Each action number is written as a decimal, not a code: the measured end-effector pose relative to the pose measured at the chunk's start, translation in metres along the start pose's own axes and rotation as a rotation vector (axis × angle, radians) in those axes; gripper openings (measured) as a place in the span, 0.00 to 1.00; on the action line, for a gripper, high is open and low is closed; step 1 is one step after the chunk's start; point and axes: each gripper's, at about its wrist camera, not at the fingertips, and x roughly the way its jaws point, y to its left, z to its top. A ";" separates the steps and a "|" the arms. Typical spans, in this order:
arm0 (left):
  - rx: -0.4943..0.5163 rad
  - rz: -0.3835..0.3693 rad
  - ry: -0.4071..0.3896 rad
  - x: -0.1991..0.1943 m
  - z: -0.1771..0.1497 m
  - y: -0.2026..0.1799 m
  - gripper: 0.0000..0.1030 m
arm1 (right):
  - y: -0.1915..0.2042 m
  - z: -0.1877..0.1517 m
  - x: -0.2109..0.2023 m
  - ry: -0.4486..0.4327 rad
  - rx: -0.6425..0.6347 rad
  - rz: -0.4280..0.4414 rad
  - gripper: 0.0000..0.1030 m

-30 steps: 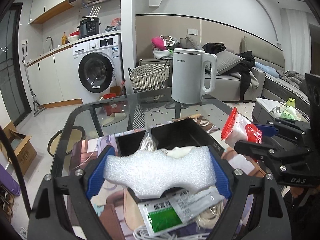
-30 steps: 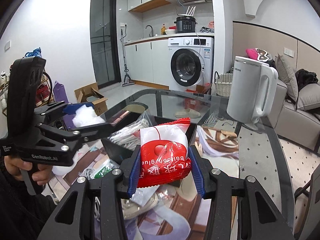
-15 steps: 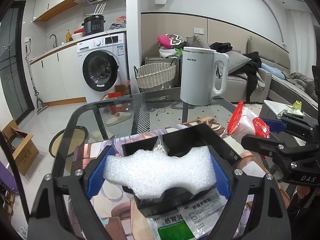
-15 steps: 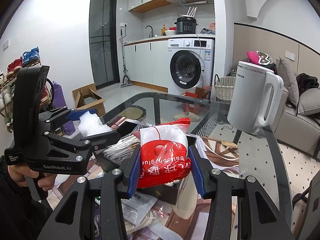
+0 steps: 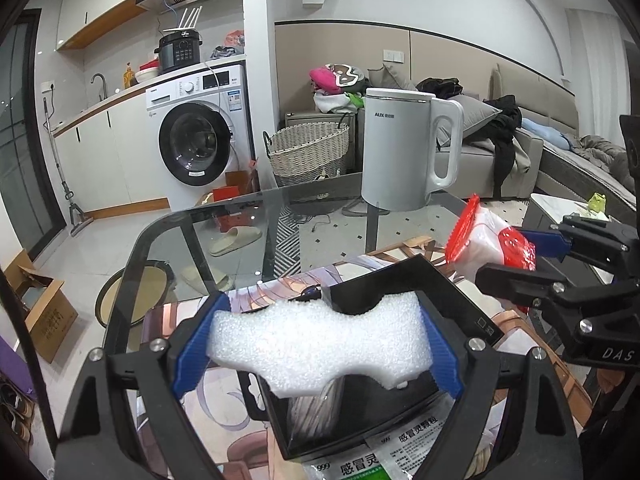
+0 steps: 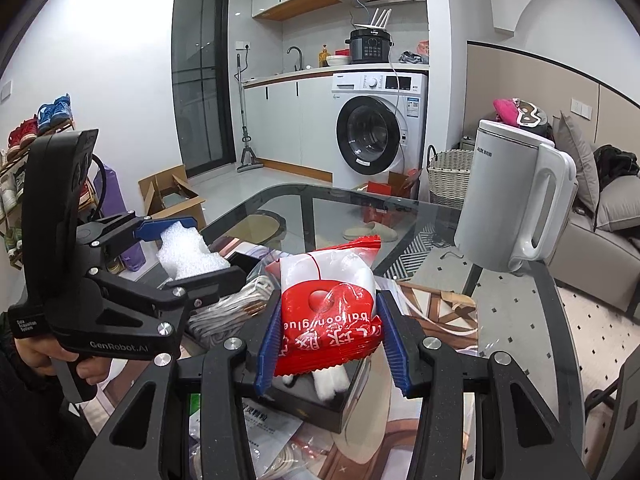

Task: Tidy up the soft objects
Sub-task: 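Carry the red packet and white foam up and over the black box, then drop the red packet and foam into the box and open both grippers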

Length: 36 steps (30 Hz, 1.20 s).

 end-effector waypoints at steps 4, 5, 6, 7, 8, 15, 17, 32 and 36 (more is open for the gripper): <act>0.006 -0.007 0.008 0.005 0.000 -0.002 0.86 | -0.004 -0.001 0.005 0.008 0.009 -0.002 0.44; 0.007 -0.012 0.009 0.006 0.000 -0.002 0.86 | -0.005 -0.002 0.006 0.011 0.010 -0.002 0.44; 0.006 -0.017 0.009 0.007 -0.001 -0.002 0.86 | -0.005 -0.002 0.007 0.014 0.011 -0.004 0.44; 0.008 -0.018 0.010 0.007 -0.001 -0.003 0.86 | -0.005 -0.002 0.009 0.017 0.011 -0.006 0.44; 0.014 -0.019 0.011 0.008 -0.002 -0.004 0.86 | -0.005 -0.001 0.011 0.021 0.013 -0.006 0.44; 0.037 -0.033 0.012 0.013 -0.003 -0.008 0.86 | -0.006 -0.001 0.028 0.049 0.003 0.003 0.44; 0.033 -0.039 0.016 0.015 -0.004 -0.008 0.86 | -0.006 -0.001 0.034 0.060 0.002 0.007 0.44; 0.007 -0.024 0.030 0.024 -0.007 0.008 0.86 | 0.000 0.000 0.072 0.120 -0.034 0.026 0.45; -0.003 -0.022 0.031 0.024 -0.009 0.013 0.86 | 0.003 -0.002 0.078 0.134 -0.042 0.020 0.45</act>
